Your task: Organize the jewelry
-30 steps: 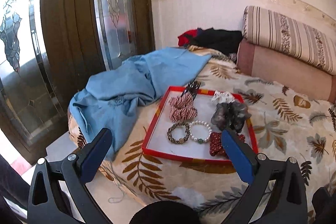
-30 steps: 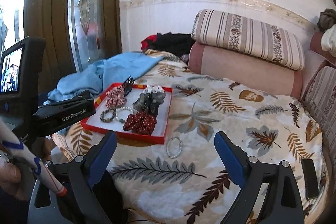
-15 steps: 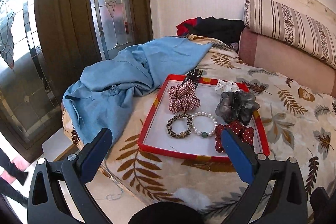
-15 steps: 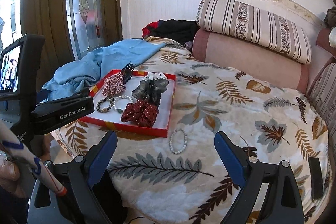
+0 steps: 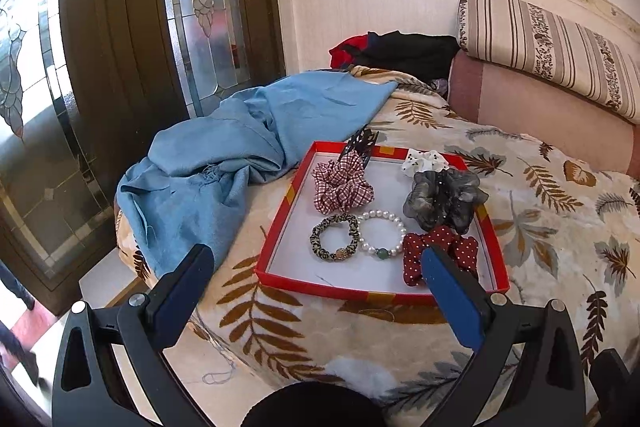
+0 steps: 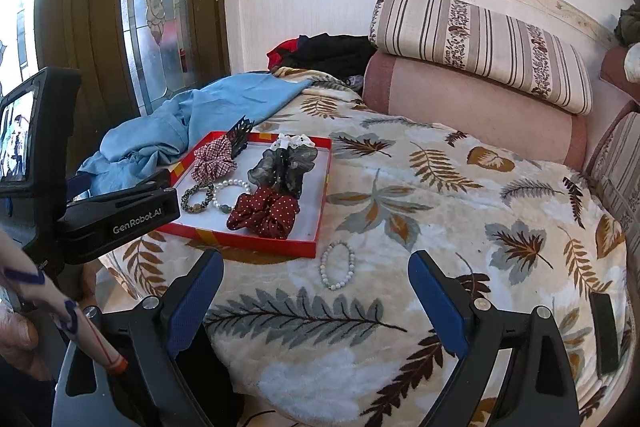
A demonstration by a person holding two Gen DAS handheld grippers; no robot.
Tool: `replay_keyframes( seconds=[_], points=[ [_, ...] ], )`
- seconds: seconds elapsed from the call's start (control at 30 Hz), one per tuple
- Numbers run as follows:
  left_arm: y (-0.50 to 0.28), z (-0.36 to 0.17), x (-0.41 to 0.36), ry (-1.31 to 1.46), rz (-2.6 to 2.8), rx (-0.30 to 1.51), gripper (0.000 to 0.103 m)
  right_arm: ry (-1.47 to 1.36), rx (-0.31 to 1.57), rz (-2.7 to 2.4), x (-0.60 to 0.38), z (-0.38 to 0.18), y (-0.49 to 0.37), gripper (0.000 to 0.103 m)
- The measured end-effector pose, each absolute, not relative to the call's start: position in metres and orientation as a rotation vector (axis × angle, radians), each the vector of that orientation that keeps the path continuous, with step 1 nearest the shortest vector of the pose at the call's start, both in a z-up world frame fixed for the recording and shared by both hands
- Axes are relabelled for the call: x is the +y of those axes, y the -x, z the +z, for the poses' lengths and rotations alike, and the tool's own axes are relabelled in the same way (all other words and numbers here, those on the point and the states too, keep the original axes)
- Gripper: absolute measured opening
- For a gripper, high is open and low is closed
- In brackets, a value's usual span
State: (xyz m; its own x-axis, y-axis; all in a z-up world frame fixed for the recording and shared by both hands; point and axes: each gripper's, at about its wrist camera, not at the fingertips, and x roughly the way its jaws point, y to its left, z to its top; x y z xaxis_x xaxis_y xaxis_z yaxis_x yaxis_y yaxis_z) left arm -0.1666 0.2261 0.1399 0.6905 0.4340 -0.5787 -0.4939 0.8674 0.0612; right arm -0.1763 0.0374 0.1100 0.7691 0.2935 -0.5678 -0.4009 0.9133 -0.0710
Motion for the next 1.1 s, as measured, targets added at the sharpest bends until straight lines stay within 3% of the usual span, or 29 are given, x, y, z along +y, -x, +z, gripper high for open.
replay_keyframes(
  seconds=[1.1],
  points=[
    [0.1692, 0.1385, 0.2175, 0.084, 0.491, 0.627, 0.103, 0.179, 0.591, 0.364, 0.0319, 0.1062, 0.1803, 0.096]
  ],
)
